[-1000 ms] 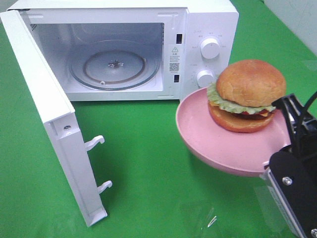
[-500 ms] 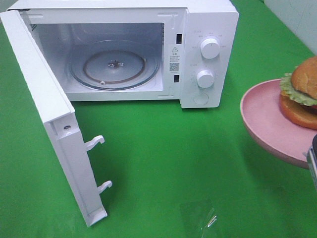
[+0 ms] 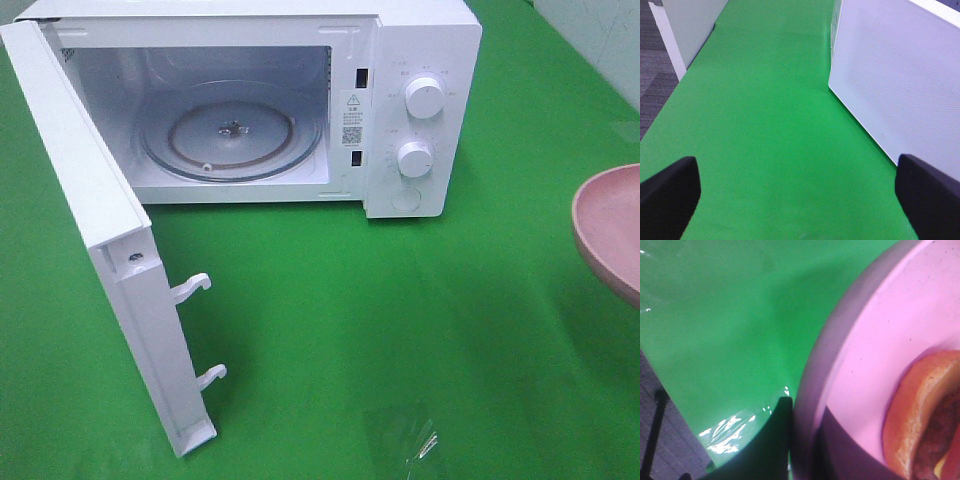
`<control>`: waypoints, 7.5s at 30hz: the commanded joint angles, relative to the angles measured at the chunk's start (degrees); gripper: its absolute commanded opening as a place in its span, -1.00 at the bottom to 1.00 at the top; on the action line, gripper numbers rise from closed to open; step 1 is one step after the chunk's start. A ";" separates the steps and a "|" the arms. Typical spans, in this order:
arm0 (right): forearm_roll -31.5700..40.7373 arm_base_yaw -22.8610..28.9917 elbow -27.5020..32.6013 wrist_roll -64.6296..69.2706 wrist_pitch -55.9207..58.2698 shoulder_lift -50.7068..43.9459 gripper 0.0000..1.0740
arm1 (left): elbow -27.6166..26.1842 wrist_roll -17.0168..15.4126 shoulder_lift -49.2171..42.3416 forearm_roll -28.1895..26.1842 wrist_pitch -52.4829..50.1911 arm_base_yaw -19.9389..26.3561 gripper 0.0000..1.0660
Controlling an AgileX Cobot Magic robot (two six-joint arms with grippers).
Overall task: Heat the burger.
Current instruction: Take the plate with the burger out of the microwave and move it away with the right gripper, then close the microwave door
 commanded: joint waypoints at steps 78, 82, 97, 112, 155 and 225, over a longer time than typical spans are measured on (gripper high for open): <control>-24.69 -30.65 2.52 61.13 -38.67 39.19 -0.08 | 0.06 -0.29 -0.46 -0.11 -0.63 0.00 0.88; -23.84 -30.65 2.41 60.91 -38.73 36.10 0.08 | 0.06 -0.29 -0.46 -0.11 -0.63 0.00 0.88; 6.02 -30.65 -0.23 41.71 -33.98 9.51 0.56 | 0.06 -0.29 -0.46 -0.06 -0.63 0.00 0.88; 32.26 -30.65 -8.08 23.15 -9.40 -10.94 0.48 | 0.06 -0.29 -0.46 -0.06 -0.63 0.00 0.88; 32.31 -40.45 -0.92 24.24 -1.49 -52.54 0.42 | 0.06 -0.29 -0.40 -0.06 -0.63 0.00 0.88; 32.31 -40.45 -0.92 24.29 -1.49 -52.48 0.42 | -2.81 -0.11 28.71 2.29 -31.34 0.00 -0.81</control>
